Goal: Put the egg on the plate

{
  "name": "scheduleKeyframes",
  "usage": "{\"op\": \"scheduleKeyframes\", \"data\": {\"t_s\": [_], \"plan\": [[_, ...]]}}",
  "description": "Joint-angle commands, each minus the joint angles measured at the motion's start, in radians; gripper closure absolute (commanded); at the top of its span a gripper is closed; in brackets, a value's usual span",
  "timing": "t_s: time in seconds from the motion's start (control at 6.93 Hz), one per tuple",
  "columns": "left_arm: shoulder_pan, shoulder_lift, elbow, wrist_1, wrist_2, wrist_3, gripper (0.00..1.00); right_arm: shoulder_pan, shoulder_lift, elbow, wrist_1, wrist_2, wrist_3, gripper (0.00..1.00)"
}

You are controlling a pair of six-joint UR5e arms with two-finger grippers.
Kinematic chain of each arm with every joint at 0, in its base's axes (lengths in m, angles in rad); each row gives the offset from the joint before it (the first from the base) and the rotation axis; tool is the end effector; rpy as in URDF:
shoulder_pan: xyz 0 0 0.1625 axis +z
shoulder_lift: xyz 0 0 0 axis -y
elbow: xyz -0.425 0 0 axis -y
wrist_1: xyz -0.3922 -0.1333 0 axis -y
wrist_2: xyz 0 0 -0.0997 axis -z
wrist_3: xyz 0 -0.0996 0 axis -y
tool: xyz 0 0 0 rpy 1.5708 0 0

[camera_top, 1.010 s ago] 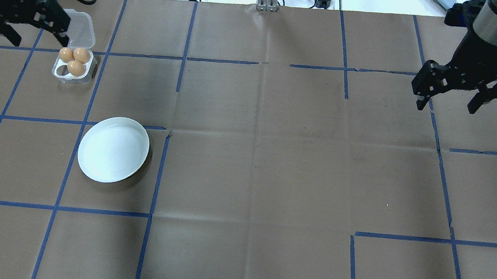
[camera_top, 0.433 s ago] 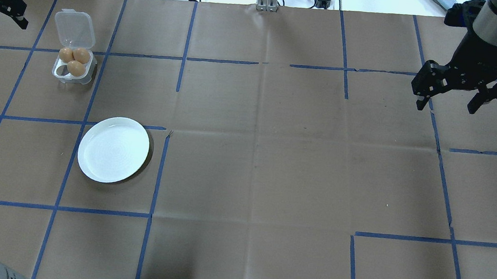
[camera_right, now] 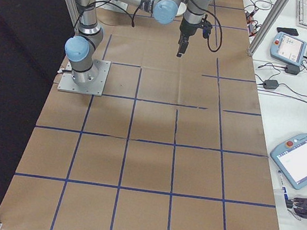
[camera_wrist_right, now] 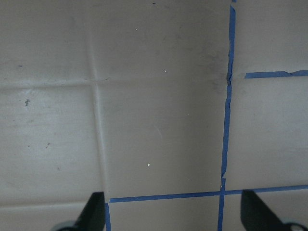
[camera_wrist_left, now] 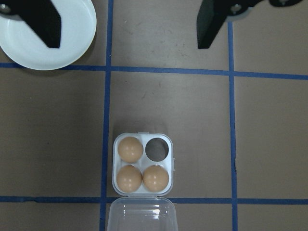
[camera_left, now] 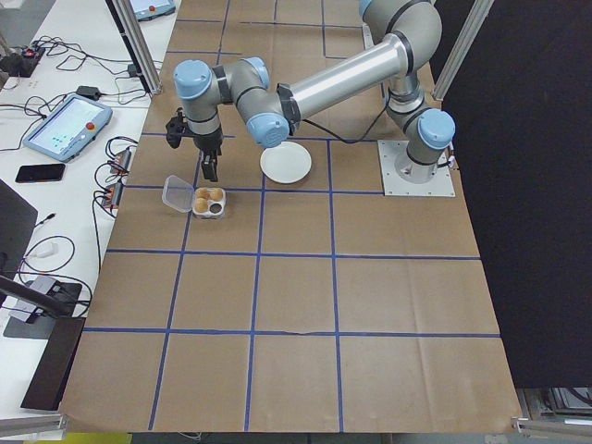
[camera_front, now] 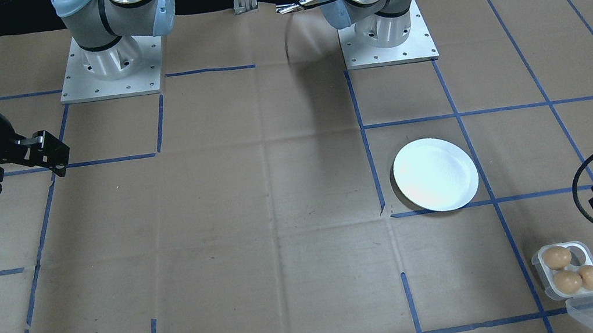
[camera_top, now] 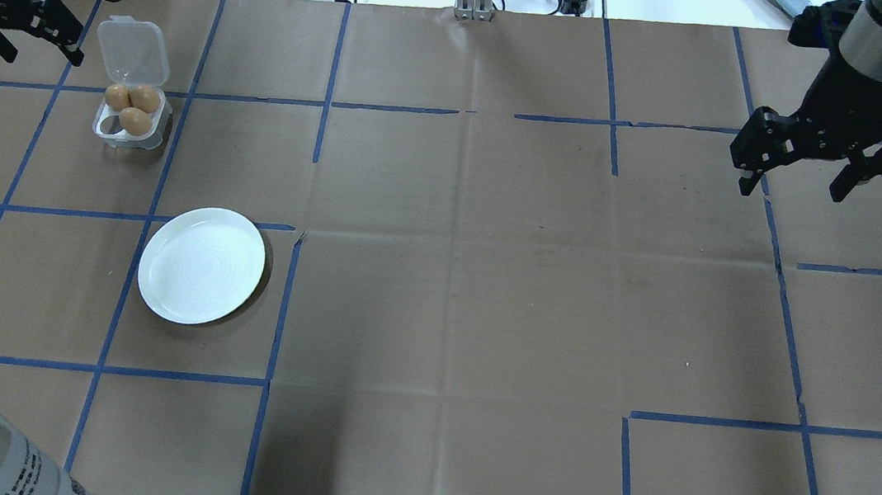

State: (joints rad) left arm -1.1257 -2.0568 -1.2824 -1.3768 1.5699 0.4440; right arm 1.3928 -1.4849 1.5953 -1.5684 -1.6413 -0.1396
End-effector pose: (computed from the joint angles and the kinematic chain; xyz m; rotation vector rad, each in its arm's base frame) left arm 0.1734 -0.6734 0.3613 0.0017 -3.1392 -0.0045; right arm 0.0333 -0.5284 0.4328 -0.0531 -3.0837 -0.1891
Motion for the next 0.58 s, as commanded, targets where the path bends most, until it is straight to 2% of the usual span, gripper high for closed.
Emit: {"op": "scheduleKeyframes", "data": {"t_s": [0.0, 0.29, 0.43], "plan": [[-0.034, -0.074, -0.006, 0.022, 0.001, -0.022, 0.01, 0.000, 0.000, 0.000, -0.001, 0.000, 0.000, 0.00], [-0.039, -0.135, -0.047, 0.190, 0.004, -0.016, 0.01, 0.000, 0.000, 0.000, 0.001, 0.000, 0.000, 0.00], [-0.039, -0.156, -0.072, 0.235, 0.005, -0.015, 0.01, 0.000, 0.000, 0.000, 0.001, 0.000, 0.000, 0.00]]}}
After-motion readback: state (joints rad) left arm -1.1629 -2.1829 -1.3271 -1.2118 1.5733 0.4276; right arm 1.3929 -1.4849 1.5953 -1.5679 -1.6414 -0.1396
